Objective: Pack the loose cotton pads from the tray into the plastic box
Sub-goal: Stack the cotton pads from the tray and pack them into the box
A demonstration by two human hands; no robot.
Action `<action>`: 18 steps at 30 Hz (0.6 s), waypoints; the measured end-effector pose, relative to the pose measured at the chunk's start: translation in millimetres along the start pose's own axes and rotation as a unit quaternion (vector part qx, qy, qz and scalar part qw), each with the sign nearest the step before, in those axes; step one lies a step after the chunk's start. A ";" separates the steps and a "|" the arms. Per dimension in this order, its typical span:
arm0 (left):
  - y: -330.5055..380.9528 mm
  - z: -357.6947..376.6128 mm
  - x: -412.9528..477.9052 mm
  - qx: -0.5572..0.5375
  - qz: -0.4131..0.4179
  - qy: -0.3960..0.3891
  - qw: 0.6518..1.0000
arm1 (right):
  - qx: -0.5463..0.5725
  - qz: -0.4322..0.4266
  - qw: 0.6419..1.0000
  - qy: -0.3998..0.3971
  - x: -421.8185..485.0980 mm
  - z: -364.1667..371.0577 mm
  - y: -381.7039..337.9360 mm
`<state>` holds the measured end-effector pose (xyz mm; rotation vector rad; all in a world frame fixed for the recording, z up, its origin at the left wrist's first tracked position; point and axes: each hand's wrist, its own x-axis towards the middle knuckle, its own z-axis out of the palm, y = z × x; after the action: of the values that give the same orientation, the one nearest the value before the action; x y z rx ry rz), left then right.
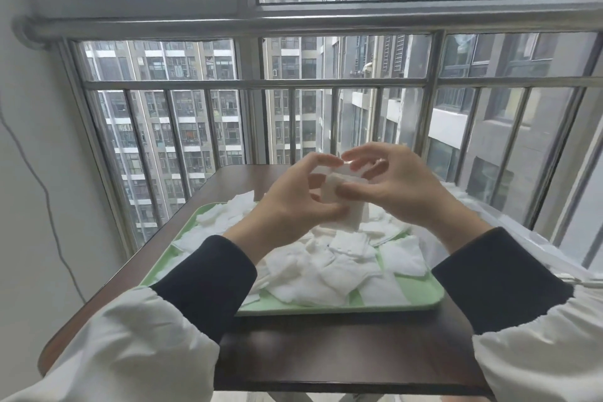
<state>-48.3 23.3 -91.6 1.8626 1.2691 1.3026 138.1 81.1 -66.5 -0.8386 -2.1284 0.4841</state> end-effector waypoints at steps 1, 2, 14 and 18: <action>3.5 1.5 -0.2 -0.005 0.005 -0.006 1.000 | -0.005 0.008 0.999 -0.037 -1.3 -5.9 -2.6; 7.8 3.3 -0.3 -0.003 0.011 -0.012 1.000 | -0.004 0.018 0.997 -0.072 -2.7 -12.5 -5.3; 51.5 83.8 15.3 -0.018 -0.041 0.025 0.999 | -0.059 0.117 0.980 -0.147 -24.4 -142.6 12.3; 43.2 108.9 27.8 0.126 -0.024 -0.004 0.992 | -0.107 0.133 0.979 -0.114 -33.2 -155.2 43.2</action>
<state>70.9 39.8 -87.4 1.9892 1.5243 1.1517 292.5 98.1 -12.6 -1.2534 -2.3171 0.5145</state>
